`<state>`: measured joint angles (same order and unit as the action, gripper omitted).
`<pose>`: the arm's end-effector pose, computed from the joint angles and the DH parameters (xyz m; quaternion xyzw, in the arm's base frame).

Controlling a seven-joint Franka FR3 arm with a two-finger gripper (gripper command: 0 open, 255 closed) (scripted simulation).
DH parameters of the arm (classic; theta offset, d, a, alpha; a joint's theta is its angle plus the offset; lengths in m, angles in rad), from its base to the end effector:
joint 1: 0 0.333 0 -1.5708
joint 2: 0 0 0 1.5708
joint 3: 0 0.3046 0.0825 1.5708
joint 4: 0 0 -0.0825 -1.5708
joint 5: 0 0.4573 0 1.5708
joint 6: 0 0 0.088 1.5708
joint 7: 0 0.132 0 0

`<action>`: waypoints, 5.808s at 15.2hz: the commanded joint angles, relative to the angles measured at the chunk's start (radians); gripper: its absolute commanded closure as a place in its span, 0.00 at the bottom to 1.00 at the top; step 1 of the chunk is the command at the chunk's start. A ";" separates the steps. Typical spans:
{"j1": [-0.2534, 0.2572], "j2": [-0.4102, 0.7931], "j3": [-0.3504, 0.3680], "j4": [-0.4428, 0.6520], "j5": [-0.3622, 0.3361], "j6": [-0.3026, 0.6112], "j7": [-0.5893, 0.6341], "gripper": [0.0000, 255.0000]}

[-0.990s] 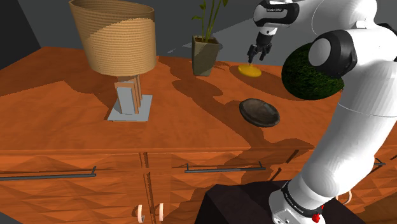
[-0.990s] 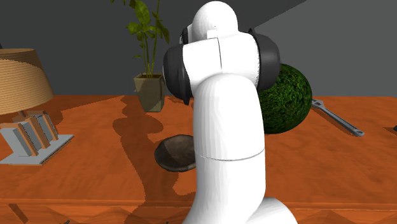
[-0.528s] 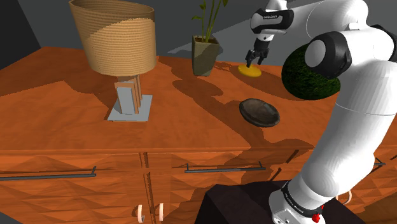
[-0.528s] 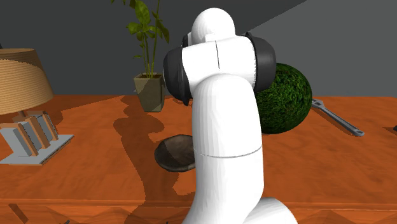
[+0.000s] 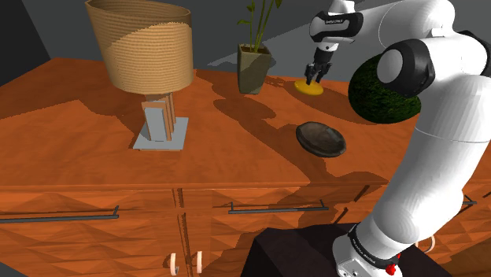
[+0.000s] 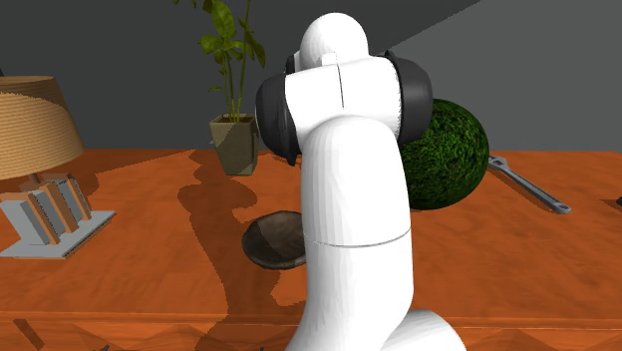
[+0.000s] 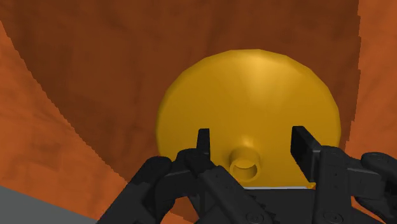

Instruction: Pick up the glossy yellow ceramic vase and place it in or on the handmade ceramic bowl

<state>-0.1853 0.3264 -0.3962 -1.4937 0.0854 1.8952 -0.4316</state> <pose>0.6336 -0.3720 0.4530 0.9958 -0.0738 0.0340 0.0422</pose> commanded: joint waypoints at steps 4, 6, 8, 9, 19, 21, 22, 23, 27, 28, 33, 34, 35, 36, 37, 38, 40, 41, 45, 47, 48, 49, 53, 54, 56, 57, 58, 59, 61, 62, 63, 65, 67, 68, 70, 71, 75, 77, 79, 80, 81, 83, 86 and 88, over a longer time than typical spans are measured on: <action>0.000 0.000 0.000 0.000 0.000 0.000 0.000 1.00; 0.000 0.000 0.000 0.000 0.000 0.000 0.000 1.00; 0.000 -0.001 0.000 -0.001 0.000 0.000 0.000 1.00; 0.000 0.000 0.000 0.000 0.000 0.000 0.000 1.00; -0.012 0.010 -0.003 0.149 0.003 -0.139 -0.002 1.00; -0.016 0.016 -0.004 0.185 0.005 -0.169 -0.004 1.00; -0.018 0.020 -0.004 0.204 0.007 -0.184 -0.004 1.00; -0.021 0.024 -0.004 0.223 0.008 -0.200 -0.005 1.00; -0.032 0.044 -0.005 0.308 0.016 -0.265 -0.008 1.00; -0.036 0.050 -0.005 0.331 0.019 -0.282 -0.009 1.00; -0.025 0.021 -0.006 0.348 0.008 -0.326 0.000 1.00; 0.001 -0.035 -0.007 0.272 -0.014 -0.304 0.014 1.00; 0.024 -0.088 -0.007 0.203 -0.036 -0.285 0.030 1.00; 0.044 -0.138 -0.004 0.141 -0.058 -0.270 0.048 1.00; 0.061 -0.187 0.000 0.083 -0.079 -0.258 0.066 1.00; 0.077 -0.234 0.006 0.029 -0.099 -0.248 0.085 1.00; 0.101 -0.323 0.023 -0.069 -0.137 -0.235 0.125 1.00; 0.111 -0.366 0.032 -0.113 -0.154 -0.231 0.145 1.00; 0.138 -0.526 0.080 -0.270 -0.209 -0.232 0.225 1.00; 0.146 -0.601 0.106 -0.338 -0.228 -0.241 0.263 1.00; 0.149 -0.637 0.120 -0.369 -0.236 -0.246 0.282 1.00; 0.152 -0.672 0.135 -0.399 -0.242 -0.253 0.300 1.00; 0.160 -0.806 0.194 -0.505 -0.252 -0.289 0.370 1.00; 0.162 -0.838 0.210 -0.528 -0.252 -0.300 0.387 1.00; 0.166 -0.900 0.241 -0.571 -0.248 -0.323 0.420 1.00; 0.168 -0.929 0.257 -0.590 -0.244 -0.336 0.436 1.00; 0.170 -0.959 0.273 -0.608 -0.240 -0.350 0.452 1.00; 0.172 -0.988 0.289 -0.625 -0.234 -0.363 0.468 1.00; 0.178 -1.043 0.321 -0.655 -0.220 -0.393 0.500 1.00; 0.181 -1.070 0.338 -0.669 -0.211 -0.408 0.516 1.00; 0.184 -1.096 0.354 -0.681 -0.202 -0.424 0.532 1.00; 0.192 -1.145 0.388 -0.701 -0.181 -0.457 0.565 1.00; 0.195 -1.172 0.402 -0.727 -0.172 -0.459 0.579 1.00; 0.195 -1.178 0.402 -0.744 -0.172 -0.448 0.580 1.00; 0.196 -1.190 0.401 -0.779 -0.172 -0.425 0.582 1.00; 0.196 -1.197 0.401 -0.797 -0.172 -0.414 0.583 1.00; 0.197 -1.219 0.400 -0.864 -0.172 -0.369 0.587 1.00; 0.197 -1.229 0.400 -0.898 -0.173 -0.346 0.589 1.00; 0.197 -1.239 0.399 -0.930 -0.173 -0.323 0.591 1.00; 0.197 -1.243 0.399 -0.946 -0.173 -0.312 0.592 1.00; 0.198 -1.248 0.399 -0.962 -0.174 -0.300 0.593 1.00; 0.198 -1.256 0.398 -0.994 -0.174 -0.277 0.595 1.00; 0.198 -1.267 0.397 -1.040 -0.175 -0.242 0.598 1.00; 0.198 -1.269 0.397 -1.048 -0.175 -0.236 0.598 1.00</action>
<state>0.0129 -0.9406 0.0012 -2.5348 -0.0893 1.6538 0.1662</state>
